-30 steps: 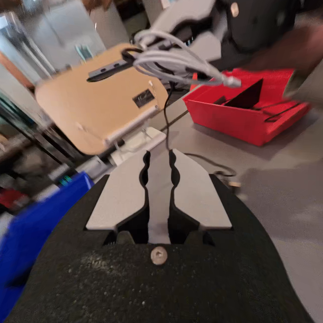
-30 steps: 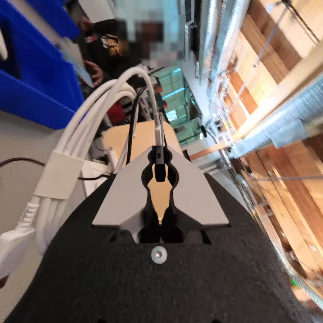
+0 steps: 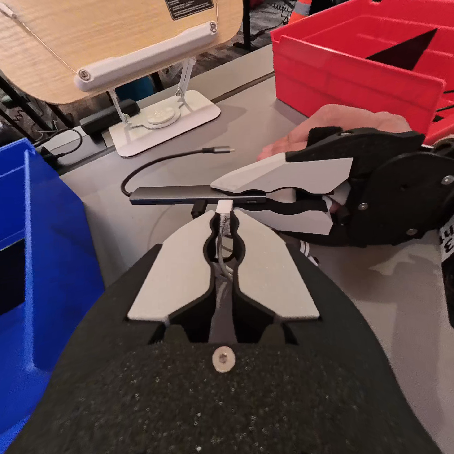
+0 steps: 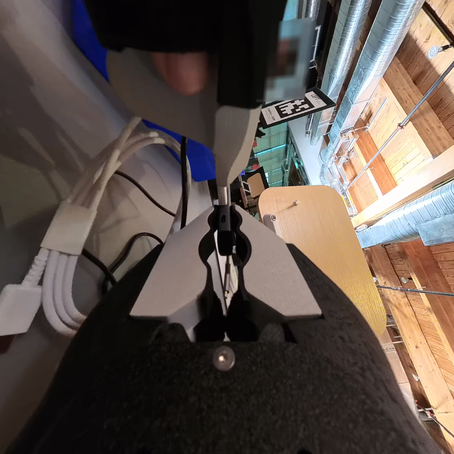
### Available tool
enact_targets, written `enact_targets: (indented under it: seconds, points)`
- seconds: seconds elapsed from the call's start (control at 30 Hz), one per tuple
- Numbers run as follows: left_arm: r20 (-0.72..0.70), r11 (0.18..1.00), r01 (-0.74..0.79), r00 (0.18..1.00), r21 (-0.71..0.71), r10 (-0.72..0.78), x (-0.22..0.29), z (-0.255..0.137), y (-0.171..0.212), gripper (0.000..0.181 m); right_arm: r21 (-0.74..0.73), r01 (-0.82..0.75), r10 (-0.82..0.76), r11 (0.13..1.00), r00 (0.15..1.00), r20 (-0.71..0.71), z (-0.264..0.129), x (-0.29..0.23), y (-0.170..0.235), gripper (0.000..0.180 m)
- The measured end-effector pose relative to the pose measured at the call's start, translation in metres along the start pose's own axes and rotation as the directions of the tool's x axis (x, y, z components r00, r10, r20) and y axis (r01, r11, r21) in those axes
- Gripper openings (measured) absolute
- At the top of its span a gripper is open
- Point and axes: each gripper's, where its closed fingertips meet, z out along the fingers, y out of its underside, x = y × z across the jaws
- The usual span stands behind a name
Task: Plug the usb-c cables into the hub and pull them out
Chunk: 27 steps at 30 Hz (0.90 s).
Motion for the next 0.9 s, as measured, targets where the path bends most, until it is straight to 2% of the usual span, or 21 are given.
enact_targets:
  seconds: [0.3,0.63,0.67,0.7,0.73,0.77,0.8,0.9]
  points:
    - [-0.005,0.998,0.055,0.998,0.019,-0.055,-0.003,-0.003,0.0,0.003,0.002,-0.023,0.023,1.0,0.999,0.023,0.002,-0.002,-0.001,0.01]
    - [0.02,0.998,-0.048,0.999,-0.036,0.049,-0.001,-0.009,0.009,0.0,-0.037,0.018,-0.017,0.999,0.999,0.035,0.004,-0.009,-0.003,0.01]
    - [0.011,0.998,-0.062,0.998,-0.025,0.063,0.003,-0.014,0.006,0.0,-0.124,0.022,-0.018,0.992,0.999,0.033,0.007,-0.008,0.013,0.009]
    - [0.006,0.997,-0.078,0.997,-0.017,0.078,0.007,-0.021,0.004,0.0,-0.255,-0.003,0.02,0.967,0.998,0.062,0.012,-0.01,0.045,0.01]
    - [0.016,0.995,-0.1,0.995,-0.017,0.101,0.009,-0.028,0.004,0.0,-0.293,-0.097,0.124,0.951,0.989,0.076,0.013,-0.01,0.064,0.01]
    - [0.018,0.993,-0.116,0.993,-0.015,0.117,0.011,-0.033,0.006,0.0,-0.245,-0.157,0.173,0.957,0.984,0.046,0.011,0.0,0.059,0.009]
    - [0.006,0.993,-0.116,0.993,-0.008,0.116,0.014,-0.037,0.006,0.0,-0.19,-0.149,0.154,0.97,0.988,0.009,0.007,0.009,0.043,0.009]
    - [0.004,0.994,-0.083,0.997,0.064,0.083,0.013,-0.041,0.0,0.0,-0.139,-0.015,0.021,0.99,0.999,0.045,0.009,-0.008,0.026,0.009]
